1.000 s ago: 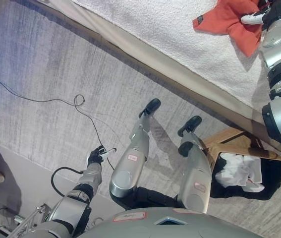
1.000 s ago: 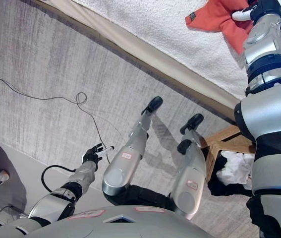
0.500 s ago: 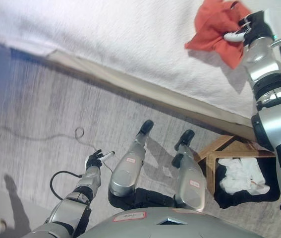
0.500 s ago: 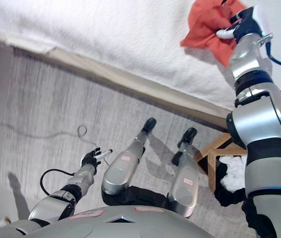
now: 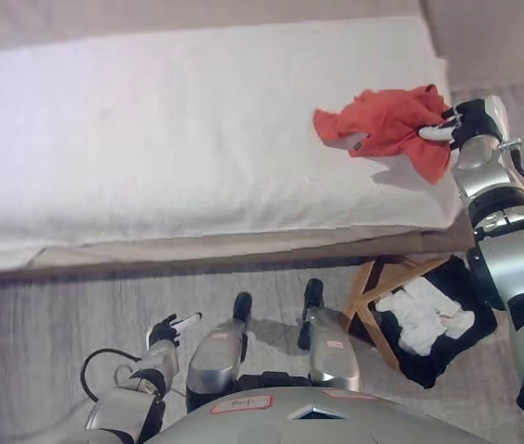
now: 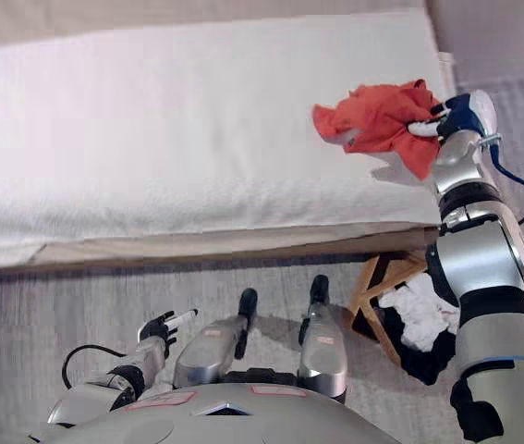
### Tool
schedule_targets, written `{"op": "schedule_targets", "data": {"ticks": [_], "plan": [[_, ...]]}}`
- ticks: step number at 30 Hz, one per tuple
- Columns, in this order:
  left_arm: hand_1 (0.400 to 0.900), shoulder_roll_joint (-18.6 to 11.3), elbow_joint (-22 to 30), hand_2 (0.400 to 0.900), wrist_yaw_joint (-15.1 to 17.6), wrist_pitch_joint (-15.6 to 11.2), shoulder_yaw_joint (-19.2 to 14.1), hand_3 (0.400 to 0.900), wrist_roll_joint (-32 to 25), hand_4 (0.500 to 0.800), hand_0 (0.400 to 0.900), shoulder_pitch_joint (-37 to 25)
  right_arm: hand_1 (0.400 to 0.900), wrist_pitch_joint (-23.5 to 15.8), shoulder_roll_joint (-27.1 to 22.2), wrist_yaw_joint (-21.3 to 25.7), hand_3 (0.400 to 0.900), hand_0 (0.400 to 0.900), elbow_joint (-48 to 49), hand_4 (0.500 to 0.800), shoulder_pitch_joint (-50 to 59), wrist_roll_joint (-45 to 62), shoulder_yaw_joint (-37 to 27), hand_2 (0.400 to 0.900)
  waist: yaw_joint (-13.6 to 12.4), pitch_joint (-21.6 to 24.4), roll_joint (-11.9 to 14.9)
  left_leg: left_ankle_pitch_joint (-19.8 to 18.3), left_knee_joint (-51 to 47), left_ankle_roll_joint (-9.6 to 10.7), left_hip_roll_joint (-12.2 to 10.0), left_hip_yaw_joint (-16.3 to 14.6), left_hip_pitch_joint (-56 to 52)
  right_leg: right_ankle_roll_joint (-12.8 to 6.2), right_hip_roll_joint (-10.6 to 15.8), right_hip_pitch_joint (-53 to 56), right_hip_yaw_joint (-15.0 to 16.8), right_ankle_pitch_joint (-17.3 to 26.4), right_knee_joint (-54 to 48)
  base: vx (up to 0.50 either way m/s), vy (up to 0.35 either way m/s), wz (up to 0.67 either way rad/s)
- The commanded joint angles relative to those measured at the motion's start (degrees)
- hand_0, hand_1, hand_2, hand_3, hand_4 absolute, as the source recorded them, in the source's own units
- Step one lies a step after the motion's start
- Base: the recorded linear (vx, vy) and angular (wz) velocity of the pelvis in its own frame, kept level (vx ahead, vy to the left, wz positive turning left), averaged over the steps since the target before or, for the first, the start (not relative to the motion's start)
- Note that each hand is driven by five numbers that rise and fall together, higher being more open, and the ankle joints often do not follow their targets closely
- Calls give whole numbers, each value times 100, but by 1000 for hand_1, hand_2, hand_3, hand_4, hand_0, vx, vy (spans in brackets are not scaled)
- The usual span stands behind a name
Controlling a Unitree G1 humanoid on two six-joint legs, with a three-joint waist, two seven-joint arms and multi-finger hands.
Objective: Put the clothes on the bed into the basket.
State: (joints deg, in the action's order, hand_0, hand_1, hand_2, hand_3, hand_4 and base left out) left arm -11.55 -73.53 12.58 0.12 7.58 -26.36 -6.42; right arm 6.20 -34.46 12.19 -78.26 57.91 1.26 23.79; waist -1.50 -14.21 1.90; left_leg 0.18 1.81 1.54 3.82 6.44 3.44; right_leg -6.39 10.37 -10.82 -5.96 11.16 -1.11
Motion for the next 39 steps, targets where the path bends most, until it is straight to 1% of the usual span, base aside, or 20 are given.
{"op": "schedule_targets", "data": {"ticks": [1,3,4,10,14,16,17,20,24,32,39], "plan": [[900,-166,-402,900,-39,58,-12,900,430,800,900,337,400,-233,-801,162,400,400,330,500,233,-247,157,400,59,283,-131,159,-681,118,-258,-337,-138,-402,100,-8,-44,-191,357,39,14,-54],[900,-170,-429,900,-52,67,-32,900,442,800,900,350,400,-230,-804,148,400,400,345,500,151,-259,112,400,88,315,-134,129,-681,111,-263,-412,-189,-411,84,-14,37,-177,354,23,10,-53],[900,-188,-443,900,-65,83,-64,900,487,800,900,347,400,-218,-862,112,400,400,365,500,20,-250,31,400,187,366,-150,95,-681,112,-275,-557,-256,-416,56,-18,167,-159,340,-1,-4,-44],[900,-213,-416,900,-123,105,-35,900,608,800,900,278,400,-204,-1188,65,400,400,276,500,-420,-190,-266,400,445,516,-235,12,-681,105,-285,-826,-404,-436,-9,-10,411,-149,325,20,-5,-35],[900,-202,-373,900,-158,111,-9,900,630,800,900,244,400,-169,-1448,3,400,400,199,500,-647,-210,-398,400,591,582,-302,-43,-681,100,-294,-975,-505,-431,-75,5,575,-151,303,30,-14,-29],[900,-196,-377,900,-160,105,-4,900,638,800,900,227,400,-167,-1508,-10,400,400,160,500,-681,-233,-407,400,610,586,-323,-56,-681,100,-295,-1020,-528,-427,-90,11,626,-148,286,18,-10,-25],[900,-166,-369,900,-169,108,13,900,640,800,900,216,400,-149,-1628,-34,400,400,111,500,-752,-230,-464,400,685,607,-358,-72,-681,104,-300,-1089,-559,-420,-122,15,704,-146,260,20,-29,-28],[900,-121,-374,900,-201,126,63,900,658,800,900,219,400,-142,-1806,-47,400,400,-1,500,-843,-199,-564,400,743,611,-423,-79,-681,120,-316,-1176,-581,-407,-164,6,774,-155,249,16,-22,-22],[900,-76,-401,900,-233,144,151,900,704,800,900,193,400,-121,-1983,-77,400,400,-129,500,-922,-138,-659,400,818,609,-514,-84,-681,139,-342,-1214,-593,-381,-189,33,828,-185,222,13,-24,-7],[900,-22,-406,900,-249,167,288,900,748,800,900,84,400,-100,-2166,-110,400,400,-238,500,-1175,-34,-866,400,966,516,-822,-42,-681,182,-341,-1227,-591,-322,-200,69,860,-274,237,-1,-3,1],[900,53,-350,900,-253,163,428,900,771,800,900,-6,400,-100,-2066,-219,400,400,-335,500,-1395,38,-965,400,1012,492,-1065,-5,-681,198,-321,-1172,-604,-290,-160,198,793,-349,213,0,-13,7]]}}
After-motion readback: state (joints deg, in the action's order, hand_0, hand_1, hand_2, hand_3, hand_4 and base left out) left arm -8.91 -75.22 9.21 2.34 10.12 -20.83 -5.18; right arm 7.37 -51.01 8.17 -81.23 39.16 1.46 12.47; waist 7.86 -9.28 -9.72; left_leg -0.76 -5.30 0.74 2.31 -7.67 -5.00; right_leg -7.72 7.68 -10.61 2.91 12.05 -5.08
